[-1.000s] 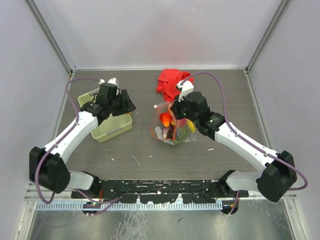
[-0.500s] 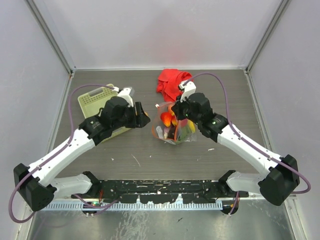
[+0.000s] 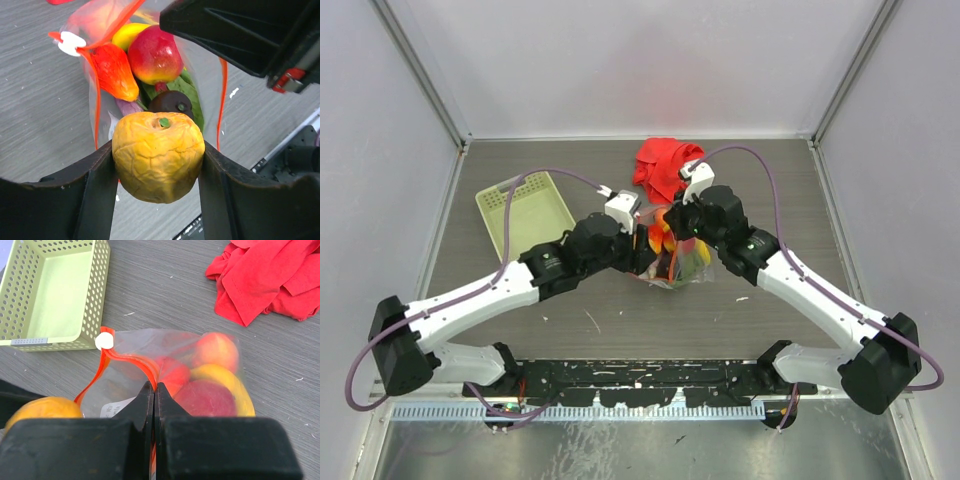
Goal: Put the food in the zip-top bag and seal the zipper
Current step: Pick up the fake fruit from the bin, then place the fake fruit in the zipper food storage bag.
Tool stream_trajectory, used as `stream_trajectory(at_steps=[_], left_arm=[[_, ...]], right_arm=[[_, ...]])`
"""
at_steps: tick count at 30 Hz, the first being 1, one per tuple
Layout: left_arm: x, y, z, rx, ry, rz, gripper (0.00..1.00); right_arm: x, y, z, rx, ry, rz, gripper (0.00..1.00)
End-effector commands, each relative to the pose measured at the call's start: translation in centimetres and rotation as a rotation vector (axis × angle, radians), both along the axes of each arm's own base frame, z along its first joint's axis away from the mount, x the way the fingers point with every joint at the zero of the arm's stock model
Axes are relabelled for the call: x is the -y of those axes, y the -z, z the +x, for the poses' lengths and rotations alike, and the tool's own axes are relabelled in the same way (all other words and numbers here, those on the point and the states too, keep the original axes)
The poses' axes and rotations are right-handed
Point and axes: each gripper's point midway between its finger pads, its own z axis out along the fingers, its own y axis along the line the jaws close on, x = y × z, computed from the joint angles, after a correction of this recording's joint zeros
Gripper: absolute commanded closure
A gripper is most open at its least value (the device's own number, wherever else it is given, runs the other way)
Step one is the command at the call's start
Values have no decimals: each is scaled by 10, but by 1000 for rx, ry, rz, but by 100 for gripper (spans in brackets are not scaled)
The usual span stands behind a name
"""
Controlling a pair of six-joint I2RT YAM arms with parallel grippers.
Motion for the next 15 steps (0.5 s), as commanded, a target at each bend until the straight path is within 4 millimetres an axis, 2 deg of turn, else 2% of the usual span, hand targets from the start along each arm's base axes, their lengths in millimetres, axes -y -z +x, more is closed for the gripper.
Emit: stream_trajectory(at_steps=[1, 8, 12, 15], left_arm=[[21, -27, 26, 122, -27, -43, 51], [34, -8, 42, 110, -55, 7, 46], [41, 0, 46, 98, -57, 21, 39], [43, 2, 45, 95, -54, 23, 30]], right_arm=[[-4, -42, -5, 85, -20, 93, 100], [-4, -43, -6, 85, -25, 96, 99], [-4, -43, -6, 86, -23, 96, 99], [-3, -43, -6, 87, -21, 93, 100]])
